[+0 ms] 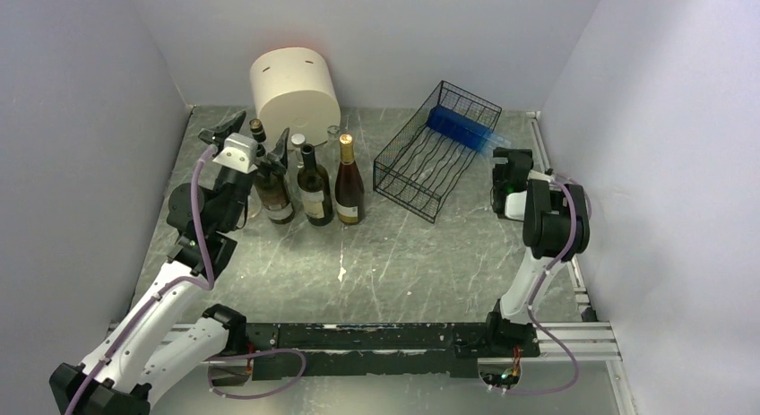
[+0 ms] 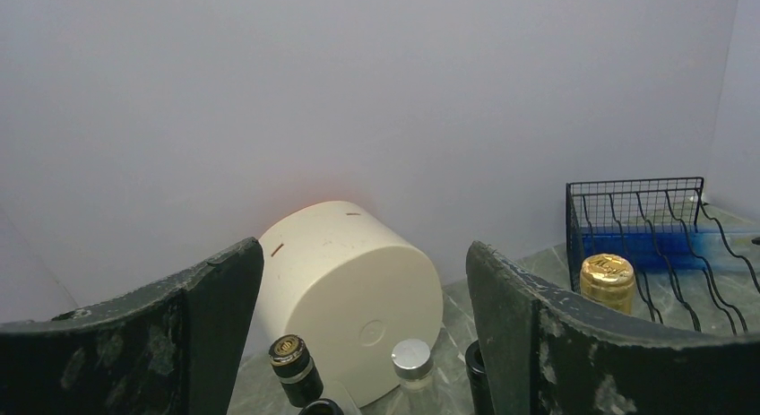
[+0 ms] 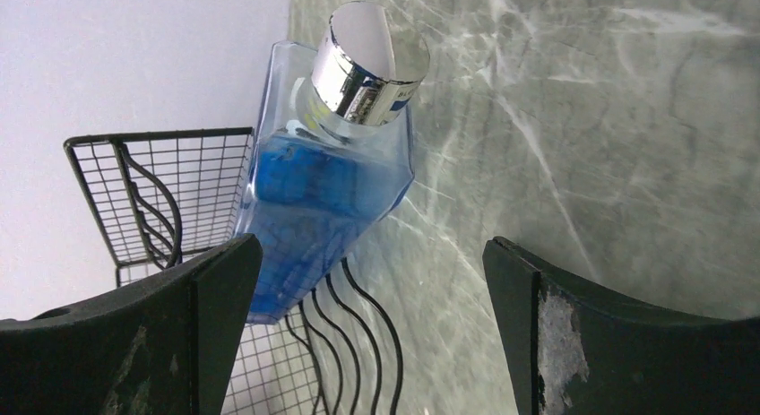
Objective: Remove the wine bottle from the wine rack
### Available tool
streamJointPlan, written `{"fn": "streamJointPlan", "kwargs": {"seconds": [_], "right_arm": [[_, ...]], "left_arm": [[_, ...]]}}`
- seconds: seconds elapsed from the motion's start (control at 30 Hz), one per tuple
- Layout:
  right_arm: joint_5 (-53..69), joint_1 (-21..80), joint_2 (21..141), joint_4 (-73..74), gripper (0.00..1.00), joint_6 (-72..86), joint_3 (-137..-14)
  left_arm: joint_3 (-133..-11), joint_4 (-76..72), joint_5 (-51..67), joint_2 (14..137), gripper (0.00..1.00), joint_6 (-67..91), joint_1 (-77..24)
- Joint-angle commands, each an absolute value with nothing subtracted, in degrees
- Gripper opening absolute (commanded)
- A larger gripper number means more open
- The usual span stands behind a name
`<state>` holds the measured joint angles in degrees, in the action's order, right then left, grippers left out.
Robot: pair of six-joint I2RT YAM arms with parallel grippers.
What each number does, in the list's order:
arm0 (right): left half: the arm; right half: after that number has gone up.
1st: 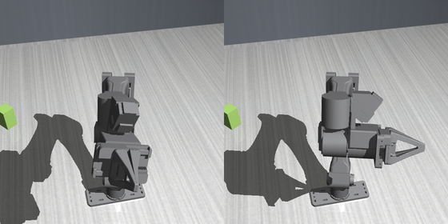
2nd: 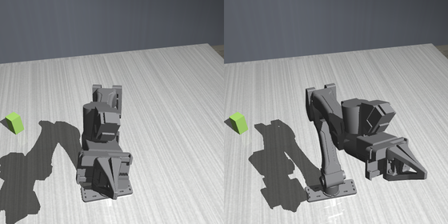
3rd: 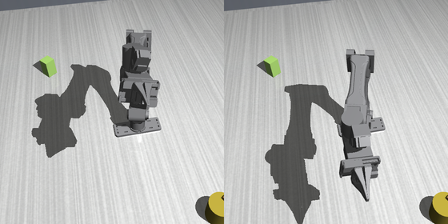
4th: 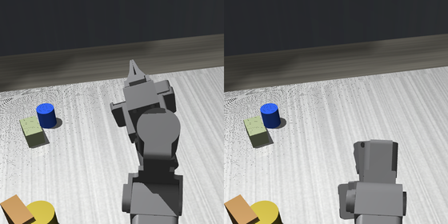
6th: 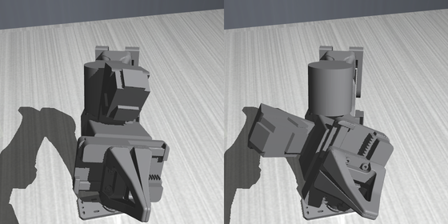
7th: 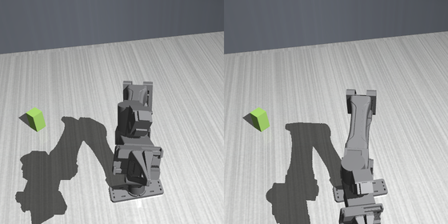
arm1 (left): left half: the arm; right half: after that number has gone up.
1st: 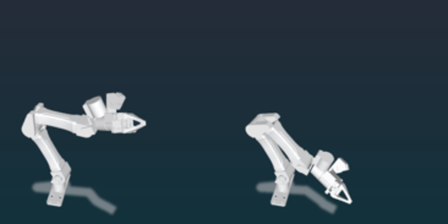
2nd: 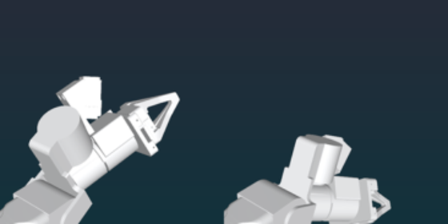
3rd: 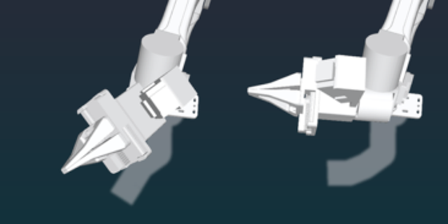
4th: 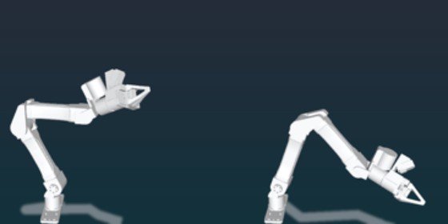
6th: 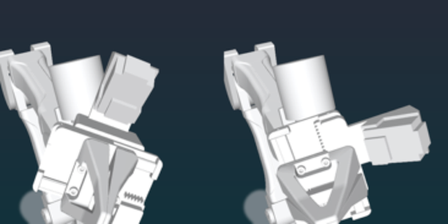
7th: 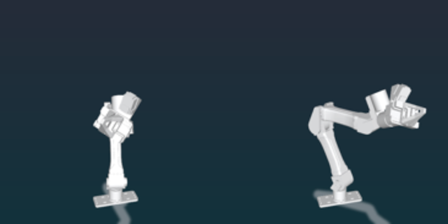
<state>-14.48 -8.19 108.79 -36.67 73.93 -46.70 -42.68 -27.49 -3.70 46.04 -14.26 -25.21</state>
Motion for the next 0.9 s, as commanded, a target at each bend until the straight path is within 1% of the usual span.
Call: {"fn": "streamJointPlan", "kwargs": {"seconds": [0.0,0.27,0.5,0.87], "right_arm": [[-14.4,-8.6,114.6,-50.4,1.0,78.6,-46.8],[-13.7,-8.5,122.6,-53.2,1.0,82.1,-51.9],[-15.1,-8.4,126.2,-44.5,1.0,89.8,-57.1],[-13.4,-8.3,128.5,-38.3,1.0,90.7,-64.1]], "left_arm": [[-42.8,-29.3,-3.8,44.7,0.88,-14.9,-25.6],[-42.7,-29.3,-3.6,44.9,0.87,-14.8,-25.6],[-42.7,-29.4,-3.0,44.7,0.87,-14.2,-25.6],[-43.0,-29.0,-2.2,45.4,0.87,-13.7,-25.6]]}}
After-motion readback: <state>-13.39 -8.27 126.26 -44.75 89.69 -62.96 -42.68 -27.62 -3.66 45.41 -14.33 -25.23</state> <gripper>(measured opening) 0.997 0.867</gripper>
